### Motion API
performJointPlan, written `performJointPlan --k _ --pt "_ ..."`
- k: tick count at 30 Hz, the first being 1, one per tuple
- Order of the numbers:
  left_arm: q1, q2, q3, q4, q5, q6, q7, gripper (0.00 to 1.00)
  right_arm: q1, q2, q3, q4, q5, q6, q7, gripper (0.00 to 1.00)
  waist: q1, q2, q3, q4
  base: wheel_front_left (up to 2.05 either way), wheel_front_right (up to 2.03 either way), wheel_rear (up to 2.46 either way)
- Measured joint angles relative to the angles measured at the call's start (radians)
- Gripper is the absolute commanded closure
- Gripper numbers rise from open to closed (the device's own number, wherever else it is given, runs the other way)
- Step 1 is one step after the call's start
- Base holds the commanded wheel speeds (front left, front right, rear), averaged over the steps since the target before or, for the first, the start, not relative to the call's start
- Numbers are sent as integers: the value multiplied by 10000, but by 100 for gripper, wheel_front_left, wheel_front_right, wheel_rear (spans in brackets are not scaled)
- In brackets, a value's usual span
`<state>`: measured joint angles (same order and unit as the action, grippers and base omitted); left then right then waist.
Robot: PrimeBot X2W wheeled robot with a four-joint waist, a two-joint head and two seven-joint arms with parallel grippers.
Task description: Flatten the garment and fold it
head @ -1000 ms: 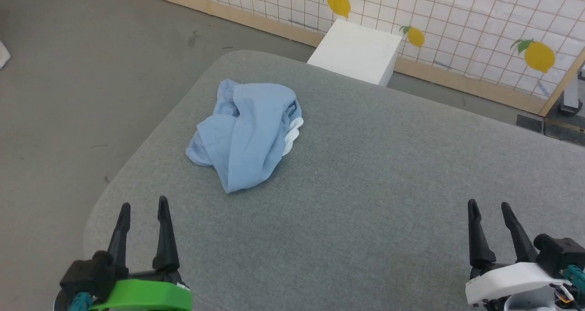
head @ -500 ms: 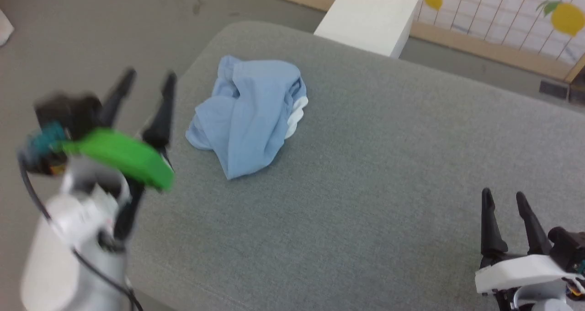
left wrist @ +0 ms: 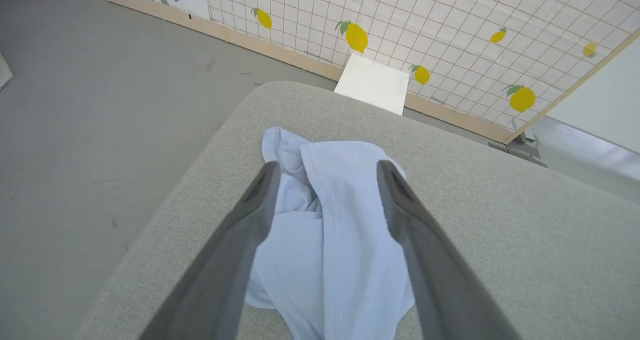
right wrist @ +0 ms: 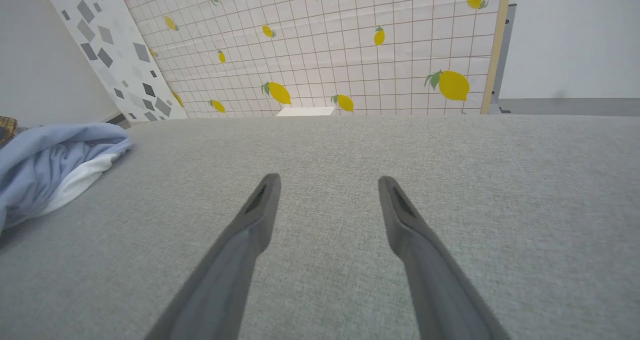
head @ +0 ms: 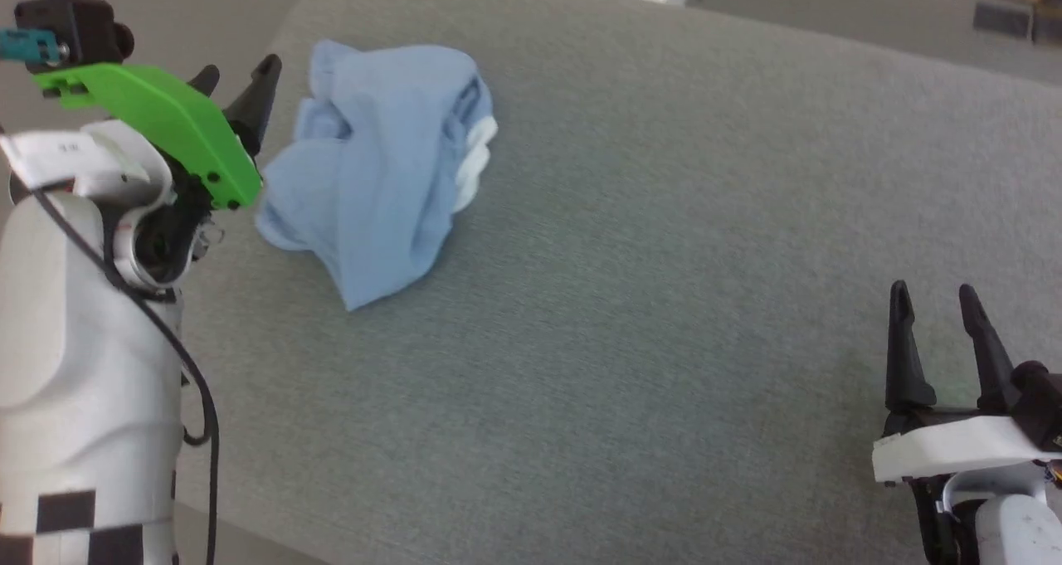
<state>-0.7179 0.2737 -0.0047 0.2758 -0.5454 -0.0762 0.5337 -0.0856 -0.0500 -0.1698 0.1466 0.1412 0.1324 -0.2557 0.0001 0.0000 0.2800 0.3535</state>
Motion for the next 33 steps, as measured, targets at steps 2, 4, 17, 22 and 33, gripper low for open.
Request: performJointPlan --k 2,4,17,22,33 --pt "-260 54 -19 337 -15 82 355 0 -35 0 -40 -77 -111 0 0 0 0 0 275 -166 0 0 0" --pt "-482 82 31 598 -17 213 416 0 -80 0 -69 -144 -186 0 0 0 0 0 527 -311 0 0 0" --pt "-1035 -209 -61 2332 -395 1427 2021 0 -574 0 -63 -686 -261 0 -2 0 1 0 2080 -1280 0 0 0" --pt "-1199 -138 -61 2345 -397 1601 2314 100 -739 25 35 -934 -251 2 -35 0 0 0 2540 -1583 0 0 0" --pt "-1268 65 102 2211 -573 1336 2065 100 -913 31 10 -650 -77 4 -86 0 1 0 2395 -1794 0 0 0"
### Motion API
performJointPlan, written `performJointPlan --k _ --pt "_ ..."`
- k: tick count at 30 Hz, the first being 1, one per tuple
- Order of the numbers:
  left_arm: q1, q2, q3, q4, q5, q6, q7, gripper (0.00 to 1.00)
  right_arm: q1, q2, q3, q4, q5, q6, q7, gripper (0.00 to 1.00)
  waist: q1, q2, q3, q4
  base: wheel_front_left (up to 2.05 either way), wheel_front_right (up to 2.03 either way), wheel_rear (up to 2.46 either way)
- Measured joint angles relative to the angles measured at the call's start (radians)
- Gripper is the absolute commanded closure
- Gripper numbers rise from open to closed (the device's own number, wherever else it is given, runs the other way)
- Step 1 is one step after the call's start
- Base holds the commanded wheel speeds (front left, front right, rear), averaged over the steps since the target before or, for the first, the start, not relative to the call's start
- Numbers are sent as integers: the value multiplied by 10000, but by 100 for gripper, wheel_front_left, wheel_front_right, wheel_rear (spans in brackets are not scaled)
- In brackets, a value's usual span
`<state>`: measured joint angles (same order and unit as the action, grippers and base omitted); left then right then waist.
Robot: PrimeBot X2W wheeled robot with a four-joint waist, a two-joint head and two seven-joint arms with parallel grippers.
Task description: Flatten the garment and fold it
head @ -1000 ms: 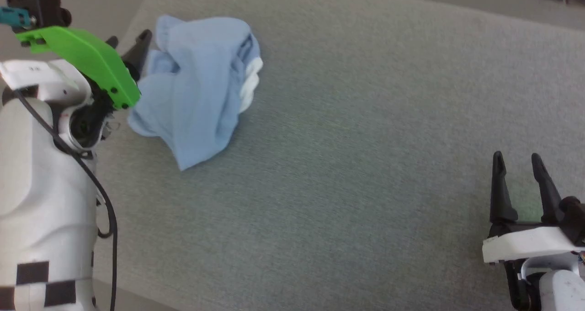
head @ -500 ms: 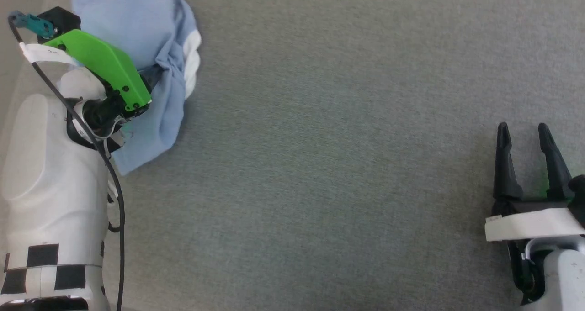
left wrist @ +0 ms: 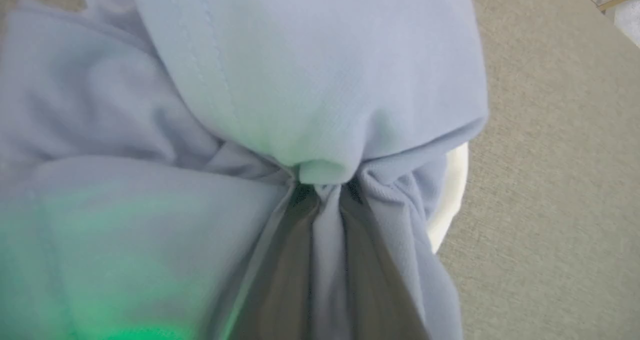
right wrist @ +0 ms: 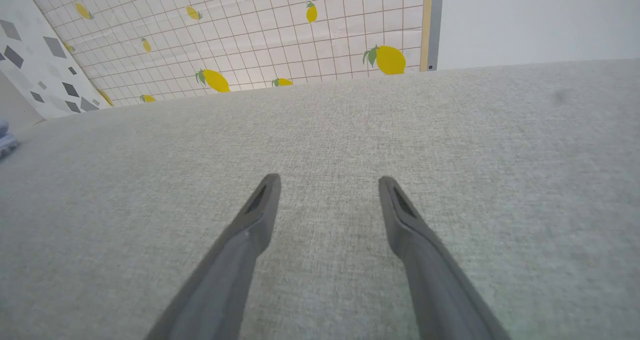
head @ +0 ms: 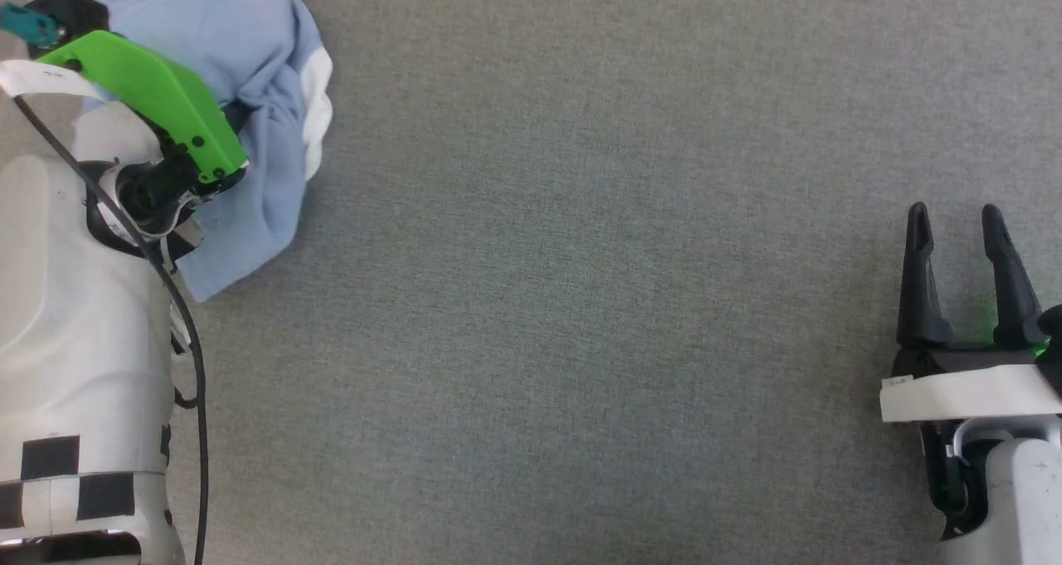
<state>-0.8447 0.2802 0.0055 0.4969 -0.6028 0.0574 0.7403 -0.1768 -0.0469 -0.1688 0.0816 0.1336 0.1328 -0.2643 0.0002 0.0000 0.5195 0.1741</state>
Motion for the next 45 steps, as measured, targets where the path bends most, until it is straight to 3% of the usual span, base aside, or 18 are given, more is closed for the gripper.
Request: performJointPlan --k 10,23,32,45 --pt "35 144 -73 -959 -228 -865 -550 100 84 -23 111 629 568 -4 17 0 0 0 -1236 67 0 0 0" --pt "191 307 -876 -2510 -591 -1540 -12 100 1081 -21 -242 999 1177 -4 33 0 -2 0 -3602 -318 0 0 0" --pt "134 -288 -1187 -3754 -1444 -1670 128 100 1523 -23 -449 1080 1321 -4 33 0 -2 0 -4628 -1126 0 0 0" --pt "-440 -1743 -2987 -5488 -2499 -1804 157 100 1635 -27 -368 1101 1394 -6 33 0 -3 1 -5094 -2292 0 0 0"
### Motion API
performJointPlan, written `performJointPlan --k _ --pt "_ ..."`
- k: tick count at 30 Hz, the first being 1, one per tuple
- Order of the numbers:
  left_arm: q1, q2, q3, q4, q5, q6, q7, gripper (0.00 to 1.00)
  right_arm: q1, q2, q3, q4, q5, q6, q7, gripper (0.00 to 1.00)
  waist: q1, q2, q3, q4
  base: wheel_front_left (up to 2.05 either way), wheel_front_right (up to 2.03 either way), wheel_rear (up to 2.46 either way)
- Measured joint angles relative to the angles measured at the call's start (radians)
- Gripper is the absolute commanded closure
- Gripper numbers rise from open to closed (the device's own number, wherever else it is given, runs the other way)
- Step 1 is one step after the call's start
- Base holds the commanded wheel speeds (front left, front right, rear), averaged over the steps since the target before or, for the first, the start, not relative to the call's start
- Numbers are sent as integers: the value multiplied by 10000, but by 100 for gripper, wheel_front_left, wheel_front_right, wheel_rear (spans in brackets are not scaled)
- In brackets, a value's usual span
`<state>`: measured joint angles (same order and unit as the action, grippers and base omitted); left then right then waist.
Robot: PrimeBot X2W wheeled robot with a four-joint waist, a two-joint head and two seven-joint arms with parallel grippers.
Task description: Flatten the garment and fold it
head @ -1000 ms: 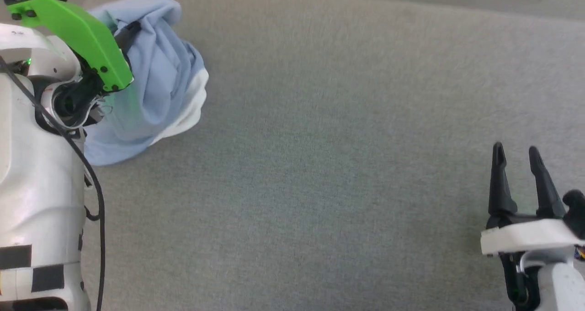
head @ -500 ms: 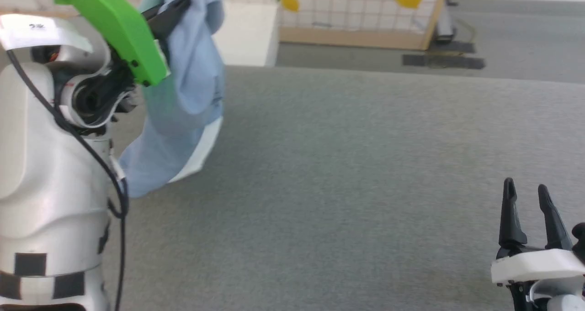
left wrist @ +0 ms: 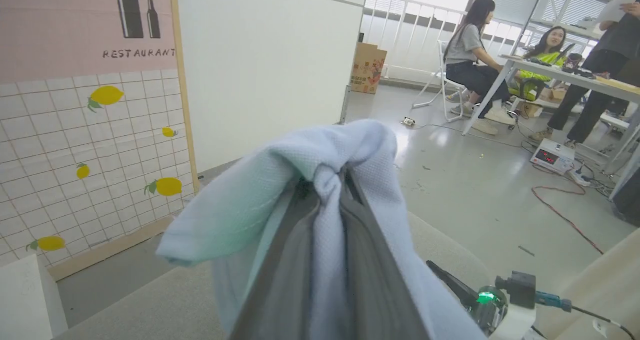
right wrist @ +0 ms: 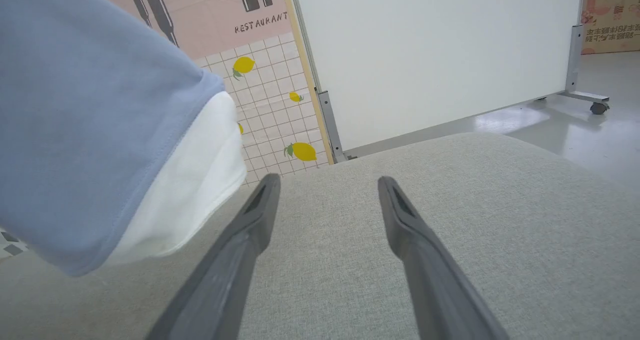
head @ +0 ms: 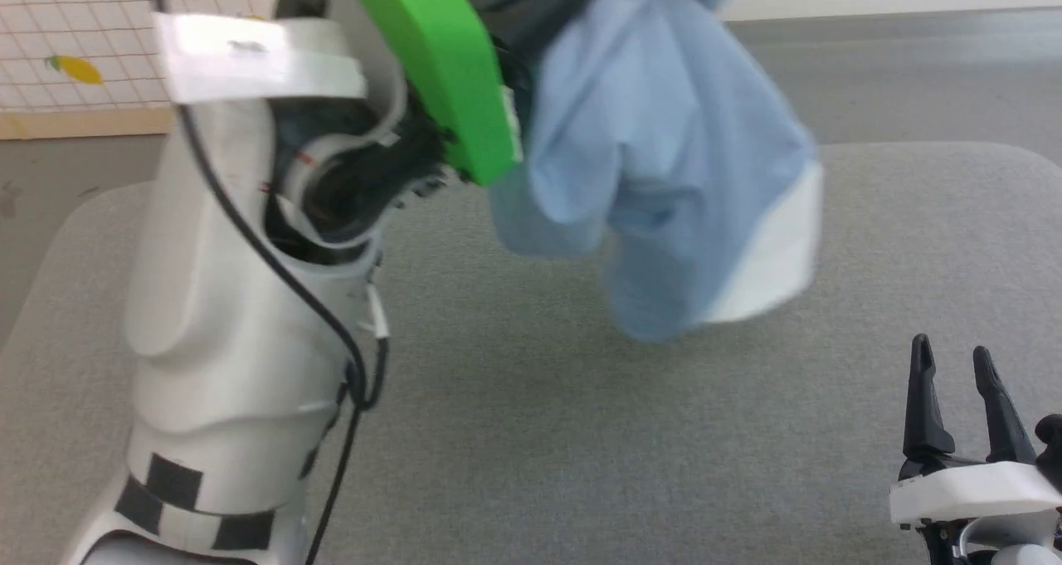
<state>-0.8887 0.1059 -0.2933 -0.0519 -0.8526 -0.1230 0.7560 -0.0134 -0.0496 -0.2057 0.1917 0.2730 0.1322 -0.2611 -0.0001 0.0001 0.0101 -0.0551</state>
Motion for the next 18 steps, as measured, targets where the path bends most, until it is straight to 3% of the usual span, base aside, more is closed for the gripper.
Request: performJointPlan --k 9,18 --pt "870 -401 -1864 205 -299 -6 -696 100 -81 0 25 -27 127 0 0 0 0 0 469 -265 0 0 0" --pt "2492 221 -2727 3287 972 6 -2543 100 -437 2 127 -79 336 0 0 0 0 0 1145 -613 0 0 0"
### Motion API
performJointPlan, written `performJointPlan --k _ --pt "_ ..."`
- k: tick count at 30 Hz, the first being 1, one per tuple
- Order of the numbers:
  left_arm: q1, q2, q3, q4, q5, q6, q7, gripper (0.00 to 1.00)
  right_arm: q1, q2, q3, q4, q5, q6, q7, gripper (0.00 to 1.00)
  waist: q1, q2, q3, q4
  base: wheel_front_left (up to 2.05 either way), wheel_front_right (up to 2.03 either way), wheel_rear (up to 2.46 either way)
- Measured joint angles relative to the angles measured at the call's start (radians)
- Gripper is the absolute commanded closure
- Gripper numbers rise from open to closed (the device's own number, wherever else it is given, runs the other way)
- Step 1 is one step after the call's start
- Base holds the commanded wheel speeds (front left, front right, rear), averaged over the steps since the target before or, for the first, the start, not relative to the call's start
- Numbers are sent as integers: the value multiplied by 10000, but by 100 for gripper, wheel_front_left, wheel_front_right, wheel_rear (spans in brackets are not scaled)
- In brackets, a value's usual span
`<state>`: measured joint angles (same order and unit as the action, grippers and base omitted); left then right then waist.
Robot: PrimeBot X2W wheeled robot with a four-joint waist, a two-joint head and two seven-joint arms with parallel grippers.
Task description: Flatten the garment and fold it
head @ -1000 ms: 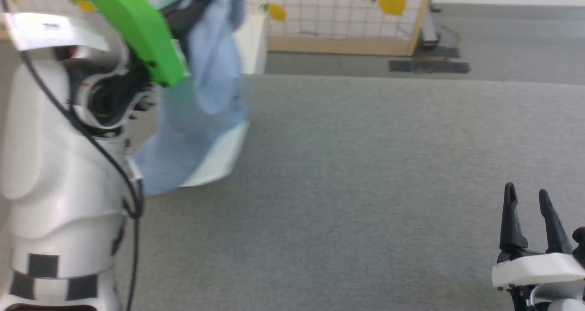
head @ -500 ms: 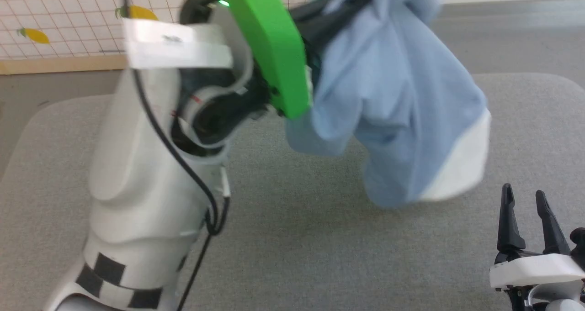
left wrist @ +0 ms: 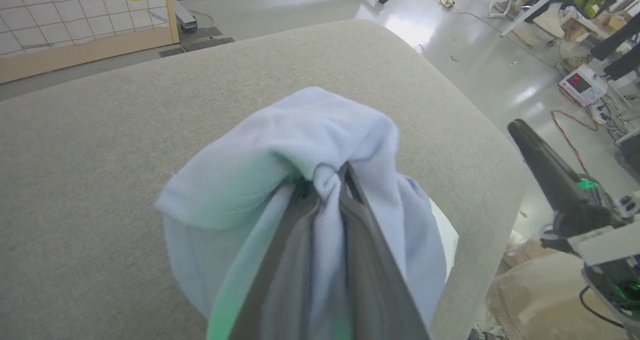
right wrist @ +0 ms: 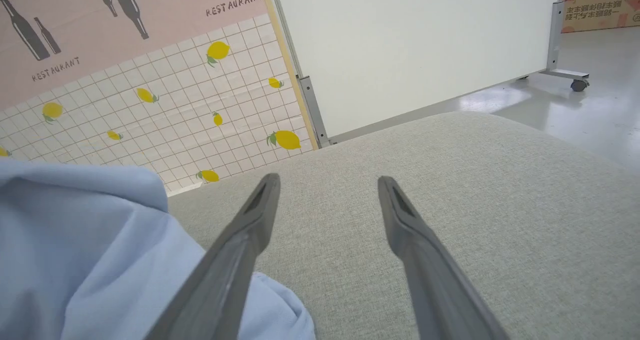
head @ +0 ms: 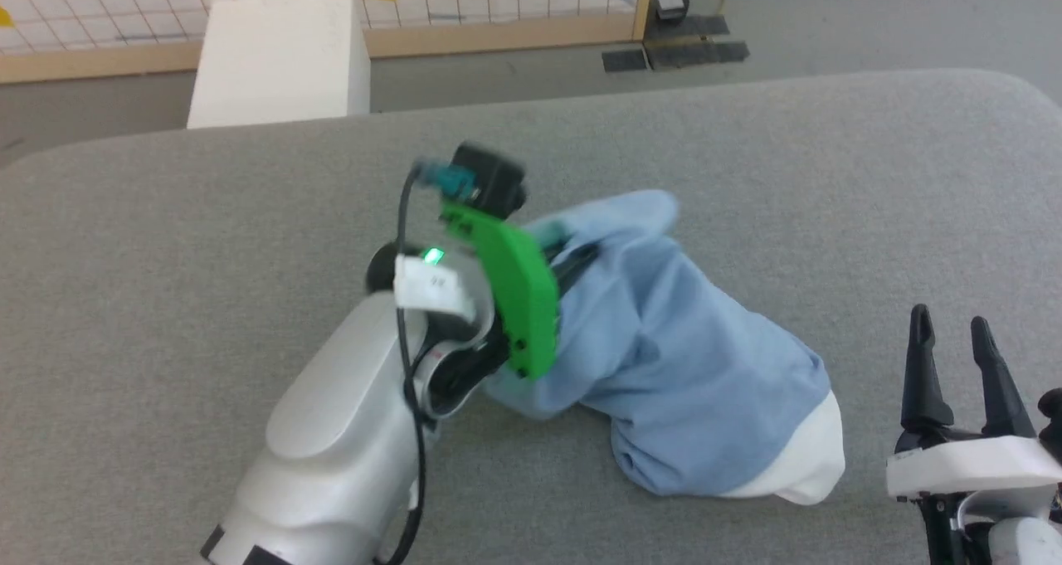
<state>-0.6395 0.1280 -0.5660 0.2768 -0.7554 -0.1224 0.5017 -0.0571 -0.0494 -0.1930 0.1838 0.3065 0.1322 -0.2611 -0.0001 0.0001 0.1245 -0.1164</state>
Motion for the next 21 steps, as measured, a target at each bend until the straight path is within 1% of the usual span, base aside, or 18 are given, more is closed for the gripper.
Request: performJointPlan --k 3,7,8,9,10,11,16,21 --pt "200 161 -128 1108 493 15 -537 100 -95 0 -10 -40 17 0 0 0 0 0 276 -107 0 0 0" --pt "262 12 -311 2174 539 46 -821 100 -202 -2 -96 -54 17 0 0 0 0 0 633 -176 0 0 0" --pt "261 -63 -339 2418 537 46 -876 94 -241 -2 -113 -50 15 0 0 0 0 0 721 -174 0 0 0" --pt "260 -119 -378 2612 539 46 -974 56 -271 -2 -123 -50 15 0 0 0 0 0 796 -163 0 0 0" --pt "256 -171 -399 2767 554 46 -1135 7 -295 0 -121 -46 13 0 0 0 0 0 853 -134 0 0 0" --pt "249 -240 -395 2892 550 46 -1283 0 -308 -6 -125 -42 12 0 0 0 0 0 883 -96 0 0 0" --pt "88 -403 -491 3160 520 25 -1879 0 -347 0 -121 -38 -73 0 0 0 0 0 870 215 0 0 0" --pt "-314 -360 -518 2629 489 -4 -2512 0 -337 0 -199 -40 -171 0 2 0 0 0 588 596 0 0 0"
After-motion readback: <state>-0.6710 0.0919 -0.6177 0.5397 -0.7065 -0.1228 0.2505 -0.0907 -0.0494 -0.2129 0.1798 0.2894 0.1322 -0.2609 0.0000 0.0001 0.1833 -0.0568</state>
